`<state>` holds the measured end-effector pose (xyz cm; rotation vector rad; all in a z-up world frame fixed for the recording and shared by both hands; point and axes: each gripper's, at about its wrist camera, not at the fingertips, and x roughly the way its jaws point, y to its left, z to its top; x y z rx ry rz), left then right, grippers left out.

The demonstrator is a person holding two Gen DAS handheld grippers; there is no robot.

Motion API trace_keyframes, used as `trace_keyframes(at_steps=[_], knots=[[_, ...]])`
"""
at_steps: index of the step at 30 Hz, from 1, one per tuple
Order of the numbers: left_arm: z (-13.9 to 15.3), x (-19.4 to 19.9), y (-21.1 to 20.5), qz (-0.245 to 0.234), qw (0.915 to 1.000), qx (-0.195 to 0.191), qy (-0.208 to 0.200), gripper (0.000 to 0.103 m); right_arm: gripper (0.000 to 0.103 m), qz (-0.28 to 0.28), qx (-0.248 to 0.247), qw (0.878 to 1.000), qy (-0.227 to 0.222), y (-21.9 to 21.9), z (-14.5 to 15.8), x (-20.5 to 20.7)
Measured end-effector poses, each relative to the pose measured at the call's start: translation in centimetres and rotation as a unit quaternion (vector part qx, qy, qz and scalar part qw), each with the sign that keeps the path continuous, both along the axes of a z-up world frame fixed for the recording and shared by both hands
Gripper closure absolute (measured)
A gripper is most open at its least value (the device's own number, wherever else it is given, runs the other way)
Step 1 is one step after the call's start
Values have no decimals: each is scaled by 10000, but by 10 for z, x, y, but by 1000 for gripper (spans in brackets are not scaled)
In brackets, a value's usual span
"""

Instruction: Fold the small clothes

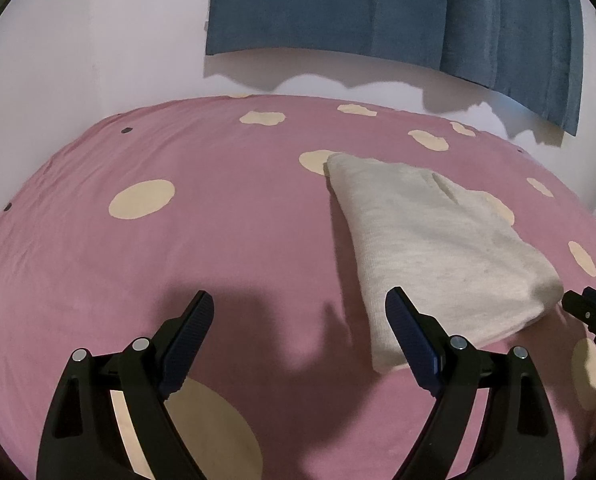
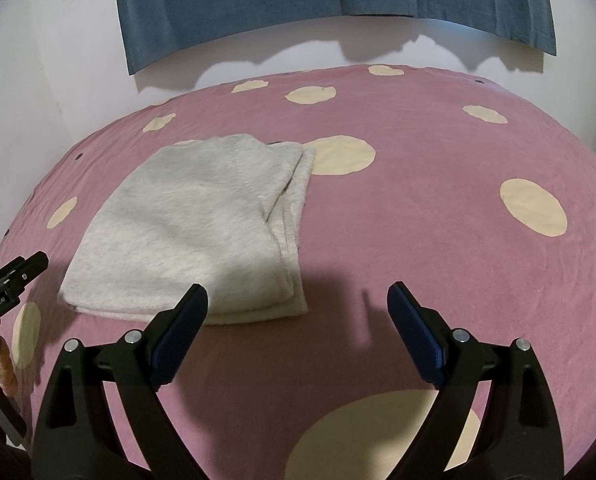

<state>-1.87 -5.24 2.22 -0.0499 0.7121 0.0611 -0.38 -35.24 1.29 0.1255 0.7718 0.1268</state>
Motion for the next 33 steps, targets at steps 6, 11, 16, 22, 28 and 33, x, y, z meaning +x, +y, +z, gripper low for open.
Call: trace_keyframes(at_steps=[6, 11, 16, 22, 28, 33], knots=[[-2, 2, 1, 62, 10000, -9, 48, 16, 12, 0, 11, 10000, 52, 2, -3, 0], [-3, 2, 1, 88, 9999, -17, 49, 16, 12, 10, 19, 10000, 66, 3, -3, 0], [-3, 2, 2, 84, 9999, -32, 59, 16, 12, 0, 19, 10000, 70, 4, -4, -1], [-4, 3, 1, 61, 10000, -31, 54, 16, 12, 20, 0, 10000, 76, 4, -5, 0], [-4, 3, 0, 43, 10000, -59, 67, 16, 12, 22, 3, 9999, 104, 6, -6, -1], [-3, 1, -3, 21, 10000, 17, 13, 16, 12, 42, -4, 9999, 117, 6, -6, 0]])
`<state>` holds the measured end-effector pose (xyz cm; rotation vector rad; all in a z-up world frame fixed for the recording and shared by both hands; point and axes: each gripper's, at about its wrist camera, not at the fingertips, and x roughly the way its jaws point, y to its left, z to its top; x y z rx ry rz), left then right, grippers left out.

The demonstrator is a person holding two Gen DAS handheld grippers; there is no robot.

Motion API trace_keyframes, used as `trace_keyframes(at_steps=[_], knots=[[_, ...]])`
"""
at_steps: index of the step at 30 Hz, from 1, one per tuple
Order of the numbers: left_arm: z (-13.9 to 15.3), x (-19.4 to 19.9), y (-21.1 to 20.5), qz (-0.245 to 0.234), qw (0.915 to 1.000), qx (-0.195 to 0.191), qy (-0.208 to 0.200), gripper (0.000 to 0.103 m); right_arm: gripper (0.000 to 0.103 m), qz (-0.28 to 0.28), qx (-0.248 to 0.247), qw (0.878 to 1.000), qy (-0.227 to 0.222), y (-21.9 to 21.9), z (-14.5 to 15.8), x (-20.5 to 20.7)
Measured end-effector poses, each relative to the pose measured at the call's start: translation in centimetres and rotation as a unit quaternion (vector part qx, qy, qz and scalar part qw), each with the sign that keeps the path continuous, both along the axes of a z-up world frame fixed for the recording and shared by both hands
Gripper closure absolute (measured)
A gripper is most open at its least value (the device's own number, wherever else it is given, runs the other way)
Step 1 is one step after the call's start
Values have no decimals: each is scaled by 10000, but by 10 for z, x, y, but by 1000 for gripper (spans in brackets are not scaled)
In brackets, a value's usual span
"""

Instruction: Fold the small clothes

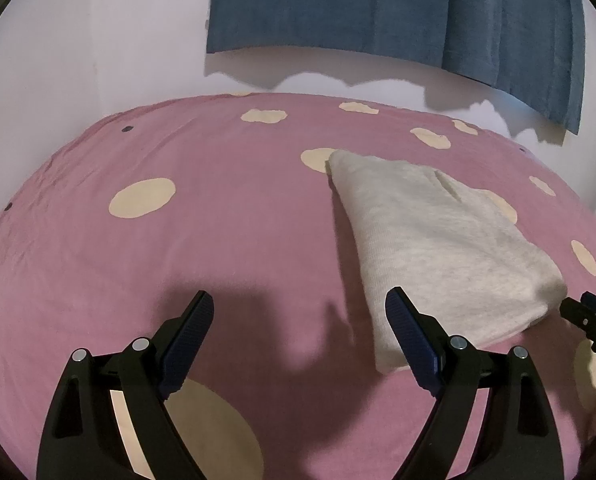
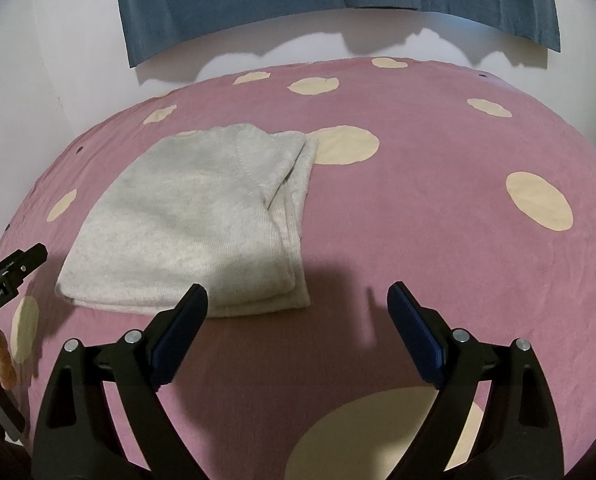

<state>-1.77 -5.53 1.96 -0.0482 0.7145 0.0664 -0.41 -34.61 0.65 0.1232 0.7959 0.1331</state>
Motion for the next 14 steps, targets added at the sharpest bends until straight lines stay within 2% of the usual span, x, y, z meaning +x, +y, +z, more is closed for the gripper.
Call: trace_keyframes(at_steps=[5, 9, 14], knots=[[3, 0, 4, -114, 9999, -104, 8, 16, 12, 39, 21, 10000, 44, 0, -1, 2], [9, 8, 23, 74, 9999, -140, 57, 16, 12, -9, 68, 10000, 70, -13, 4, 6], [-1, 30, 79, 891, 9953, -203, 306, 16, 12, -474, -124, 9985, 262, -66, 2, 24]])
